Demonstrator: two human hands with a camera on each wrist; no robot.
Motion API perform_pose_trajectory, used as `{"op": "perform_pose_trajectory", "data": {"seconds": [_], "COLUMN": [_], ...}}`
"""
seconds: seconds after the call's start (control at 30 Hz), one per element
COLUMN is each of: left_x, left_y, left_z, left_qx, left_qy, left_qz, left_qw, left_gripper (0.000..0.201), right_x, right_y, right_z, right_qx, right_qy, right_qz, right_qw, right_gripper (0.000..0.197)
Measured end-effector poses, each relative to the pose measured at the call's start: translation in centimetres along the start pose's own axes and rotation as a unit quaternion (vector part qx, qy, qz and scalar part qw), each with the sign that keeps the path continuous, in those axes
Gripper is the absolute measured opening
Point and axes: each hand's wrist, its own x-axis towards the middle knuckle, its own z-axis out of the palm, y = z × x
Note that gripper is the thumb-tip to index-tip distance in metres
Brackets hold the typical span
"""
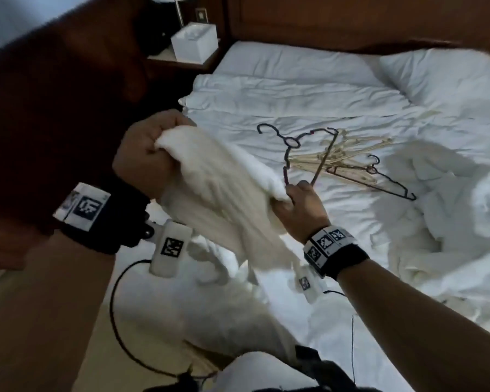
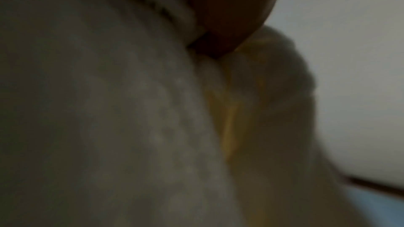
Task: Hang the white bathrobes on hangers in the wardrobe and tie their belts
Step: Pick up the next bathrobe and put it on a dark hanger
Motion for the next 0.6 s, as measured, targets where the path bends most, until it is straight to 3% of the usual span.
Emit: {"op": "perform_pose_trajectory", "data": {"seconds": [0.03, 0.1, 0.2, 0.23, 0.43, 0.6], "left_x": [0.8, 2.1, 1.6, 0.4, -8.6, -11.6], "left_y": [-1.1, -5.5, -13.8, -16.0, -19.6, -19.5], "left_z": [-1.5, -3.6, -4.4, -3.7, 4.5, 9.6], "left_qx": [0.038, 0.162, 0.332, 0.346, 0.291, 0.26], "left_qy": [0.023, 0.045, -0.028, -0.061, -0.222, -0.315], "left_qz": [0.003, -0.053, -0.242, -0.267, -0.282, -0.293], "left_qw": [0.999, 0.984, 0.911, 0.897, 0.887, 0.865], "left_gripper": [0.025, 0.026, 0.059, 0.061, 0.059, 0.056], "right_x": [1.4, 3.5, 4.6, 4.4, -0.5, -4.5], "right_y": [-0.8, -1.3, 0.4, 1.3, 6.0, 8.1], "right_z": [-1.2, -3.4, -4.9, -4.9, -2.1, 0.1], "right_qx": [-0.007, -0.036, -0.126, -0.149, -0.174, -0.179], "right_qy": [0.02, 0.042, 0.032, 0.025, -0.05, -0.115], "right_qz": [-0.023, -0.039, 0.018, 0.042, 0.097, 0.142], "right_qw": [1.0, 0.998, 0.991, 0.988, 0.979, 0.967], "right_gripper": [0.042, 0.032, 0.03, 0.031, 0.016, 0.021]}}
